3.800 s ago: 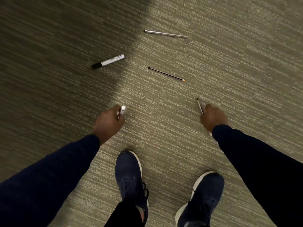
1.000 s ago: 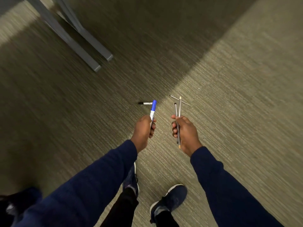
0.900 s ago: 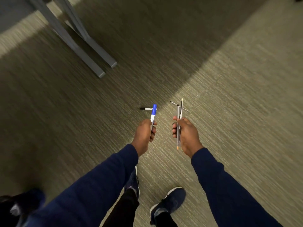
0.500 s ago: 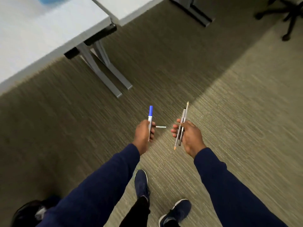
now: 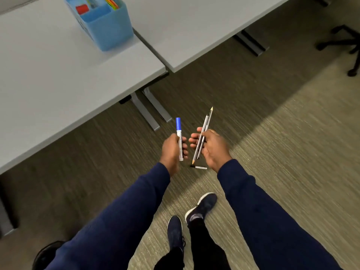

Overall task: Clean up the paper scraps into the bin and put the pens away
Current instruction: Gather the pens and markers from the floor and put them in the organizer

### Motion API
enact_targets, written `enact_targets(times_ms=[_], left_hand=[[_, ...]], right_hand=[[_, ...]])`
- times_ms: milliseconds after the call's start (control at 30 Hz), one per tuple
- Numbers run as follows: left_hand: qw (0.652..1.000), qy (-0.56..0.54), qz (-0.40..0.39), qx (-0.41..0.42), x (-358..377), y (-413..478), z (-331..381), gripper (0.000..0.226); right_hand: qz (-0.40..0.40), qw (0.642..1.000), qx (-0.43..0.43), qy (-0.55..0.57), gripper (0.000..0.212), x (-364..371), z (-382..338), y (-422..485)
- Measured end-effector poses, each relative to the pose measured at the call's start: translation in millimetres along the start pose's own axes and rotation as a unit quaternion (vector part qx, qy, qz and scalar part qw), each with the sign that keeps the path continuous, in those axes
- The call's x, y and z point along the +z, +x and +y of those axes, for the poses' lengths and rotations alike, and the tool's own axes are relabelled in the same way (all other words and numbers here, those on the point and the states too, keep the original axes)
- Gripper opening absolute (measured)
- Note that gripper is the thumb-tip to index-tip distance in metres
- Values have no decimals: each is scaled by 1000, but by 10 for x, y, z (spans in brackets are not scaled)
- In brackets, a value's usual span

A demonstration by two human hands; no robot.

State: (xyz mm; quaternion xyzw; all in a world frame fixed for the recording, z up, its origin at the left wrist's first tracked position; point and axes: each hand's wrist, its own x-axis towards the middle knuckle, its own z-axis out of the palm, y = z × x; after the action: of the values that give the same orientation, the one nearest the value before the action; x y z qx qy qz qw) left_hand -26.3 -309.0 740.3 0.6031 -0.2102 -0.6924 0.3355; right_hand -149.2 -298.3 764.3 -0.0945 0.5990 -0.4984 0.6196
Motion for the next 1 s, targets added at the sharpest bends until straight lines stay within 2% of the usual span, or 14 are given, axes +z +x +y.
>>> enact_targets(times_ms=[467, 767, 1000], left_hand=[[997, -42, 38, 55, 415, 394, 1399, 33], [994, -55, 20, 87, 118, 690, 2203, 32], [993, -4, -22, 118, -341, 945, 3012, 29]], right_hand=[[-71, 997, -3, -37, 30, 753, -1280, 483], [-81, 996, -1, -41, 25, 1552, -1669, 797], [-51, 998, -35, -28, 17, 2405, -1841, 1052]])
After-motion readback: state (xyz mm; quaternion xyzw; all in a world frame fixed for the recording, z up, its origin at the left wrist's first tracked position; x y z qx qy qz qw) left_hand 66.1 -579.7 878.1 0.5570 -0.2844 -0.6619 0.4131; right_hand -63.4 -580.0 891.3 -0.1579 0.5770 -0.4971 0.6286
